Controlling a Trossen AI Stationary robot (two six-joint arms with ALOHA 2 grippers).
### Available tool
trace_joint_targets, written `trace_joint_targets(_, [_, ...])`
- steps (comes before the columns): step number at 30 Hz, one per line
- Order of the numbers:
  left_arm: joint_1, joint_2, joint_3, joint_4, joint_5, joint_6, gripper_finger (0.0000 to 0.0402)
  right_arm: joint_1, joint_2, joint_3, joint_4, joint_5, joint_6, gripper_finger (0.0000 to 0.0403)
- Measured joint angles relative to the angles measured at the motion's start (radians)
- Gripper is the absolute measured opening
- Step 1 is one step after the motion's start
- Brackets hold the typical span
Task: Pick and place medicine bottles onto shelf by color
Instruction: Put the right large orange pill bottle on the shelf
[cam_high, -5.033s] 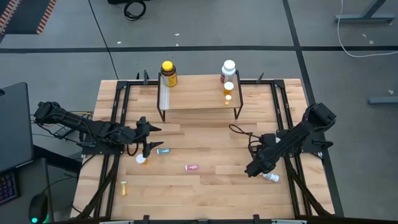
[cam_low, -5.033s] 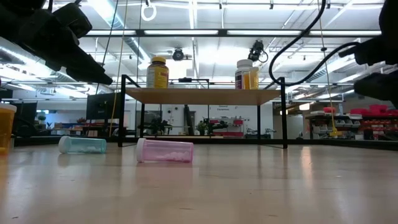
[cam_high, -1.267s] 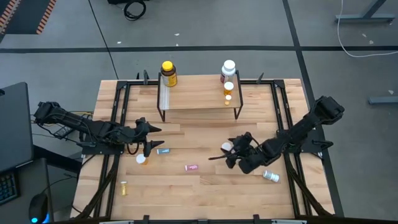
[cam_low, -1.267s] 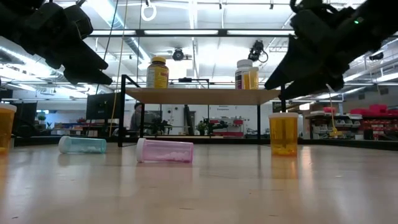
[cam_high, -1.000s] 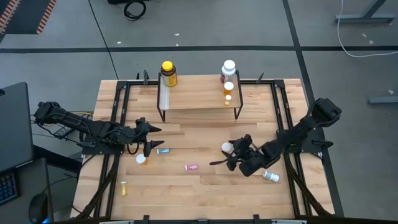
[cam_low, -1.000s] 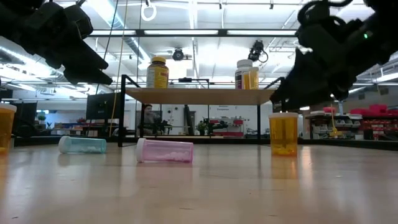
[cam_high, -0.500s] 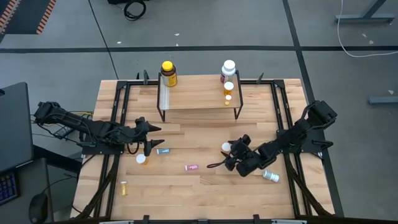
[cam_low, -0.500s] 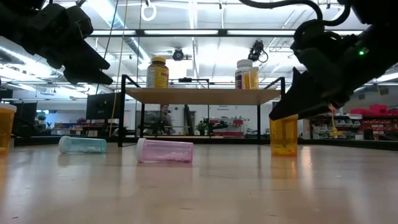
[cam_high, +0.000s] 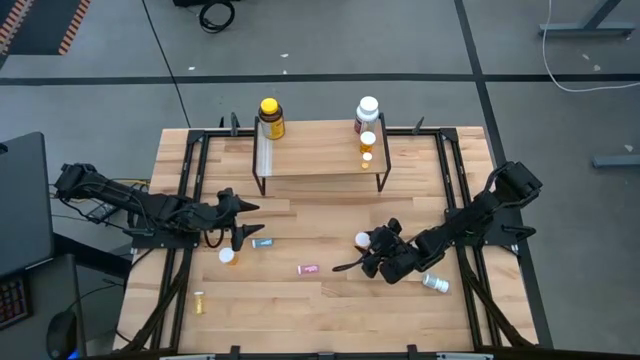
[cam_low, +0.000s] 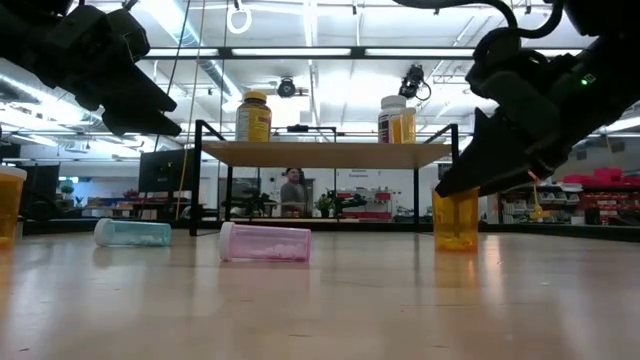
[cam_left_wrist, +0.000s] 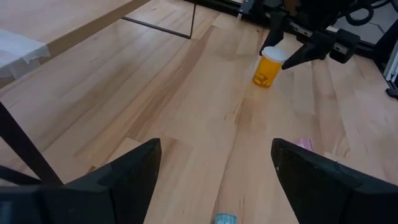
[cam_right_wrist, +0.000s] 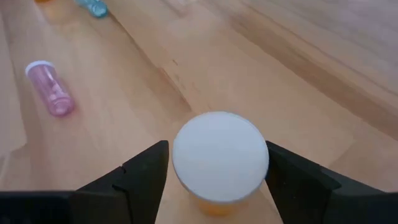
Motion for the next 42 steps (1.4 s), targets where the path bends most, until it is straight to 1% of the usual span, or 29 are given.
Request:
trace_joint_targets(8, [0.000,0.000,0.000,0.000,0.000,0.000,0.0314,-0.003,0.000,0.000,-0.001,0.000,-0.001,0.0248])
trace_joint_targets(12, [0.000,0.000,0.000,0.000,0.000,0.000,0.0314,-0.006,0.000,0.000,0.003,0.019,-0.014,0.0245])
trace_joint_targets(19, [0.000,0.000,0.000,-0.001,0.000,0.000,0.0314,-0.041,0.000,0.000,0.091,0.000,-0.108,0.0229])
trace_joint_targets(23, [0.000,0.000,0.000,-0.001,0.000,0.000,0.0314,-0.061,-0.001,0.000,0.125,-0.031,-0.147,0.0228])
trace_joint_targets(26, [0.000,0.000,0.000,-0.001,0.000,0.000,0.0314,-0.073,-0.001,0.000,0.148,-0.034,-0.169,0.0228])
trace_joint_targets(30, [0.000,0.000,0.000,-0.001,0.000,0.001,0.0314,-0.095,-0.001,0.000,0.222,-0.040,-0.237,0.0228])
trace_joint_targets(35, [0.000,0.000,0.000,-0.001,0.000,0.002,0.0314,-0.151,-0.025,0.001,0.332,-0.083,-0.351,0.0228])
trace_joint_targets(37, [0.000,0.000,0.000,-0.001,0.000,0.003,0.0314,-0.180,-0.052,0.001,0.352,-0.086,-0.392,0.0228])
trace_joint_targets(40, [0.000,0.000,0.000,-0.001,0.001,0.006,0.0314,-0.226,-0.094,0.024,0.336,-0.093,-0.461,0.0228])
trace_joint_targets(42, [0.000,0.000,0.000,-0.001,0.001,0.006,0.0314,-0.262,-0.115,0.052,0.319,-0.130,-0.516,0.0228])
